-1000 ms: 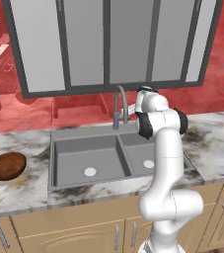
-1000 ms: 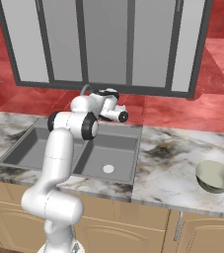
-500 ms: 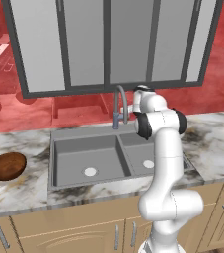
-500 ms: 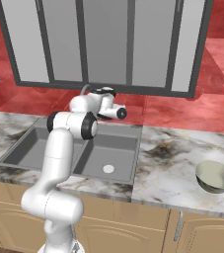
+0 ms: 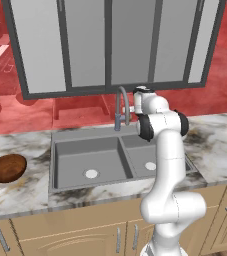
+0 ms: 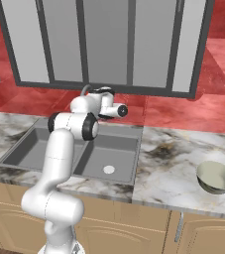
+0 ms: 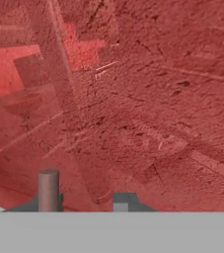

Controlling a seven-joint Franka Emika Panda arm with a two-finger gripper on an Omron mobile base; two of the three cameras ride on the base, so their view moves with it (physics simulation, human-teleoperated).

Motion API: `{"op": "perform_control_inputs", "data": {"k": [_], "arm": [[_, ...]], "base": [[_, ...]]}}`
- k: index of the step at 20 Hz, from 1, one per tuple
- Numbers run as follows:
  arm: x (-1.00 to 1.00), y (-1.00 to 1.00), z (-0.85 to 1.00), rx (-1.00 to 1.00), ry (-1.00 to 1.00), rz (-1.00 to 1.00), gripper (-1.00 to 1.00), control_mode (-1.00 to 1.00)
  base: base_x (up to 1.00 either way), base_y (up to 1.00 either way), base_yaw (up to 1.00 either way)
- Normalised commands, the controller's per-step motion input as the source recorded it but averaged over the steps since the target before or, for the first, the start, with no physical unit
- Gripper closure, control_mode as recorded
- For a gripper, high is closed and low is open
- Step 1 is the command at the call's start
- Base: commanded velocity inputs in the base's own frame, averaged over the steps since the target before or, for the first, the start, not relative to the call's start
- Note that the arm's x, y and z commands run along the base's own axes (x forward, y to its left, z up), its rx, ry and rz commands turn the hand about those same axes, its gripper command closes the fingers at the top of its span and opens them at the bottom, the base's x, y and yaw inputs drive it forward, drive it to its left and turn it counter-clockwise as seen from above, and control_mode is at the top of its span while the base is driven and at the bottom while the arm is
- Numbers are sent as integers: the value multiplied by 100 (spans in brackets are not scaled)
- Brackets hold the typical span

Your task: Rinse each bowl for a few seconds and place them down in the sink or on the counter.

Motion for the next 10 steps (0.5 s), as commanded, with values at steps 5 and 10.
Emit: {"op": "perform_control_inputs", "data": {"k": [5,10], "arm": [[-2,-56,-17,6,8,-2,100,-100],[0,-52,-22,6,9,-3,100,-100]], "base": [[0,0,0],[0,0,0]]}}
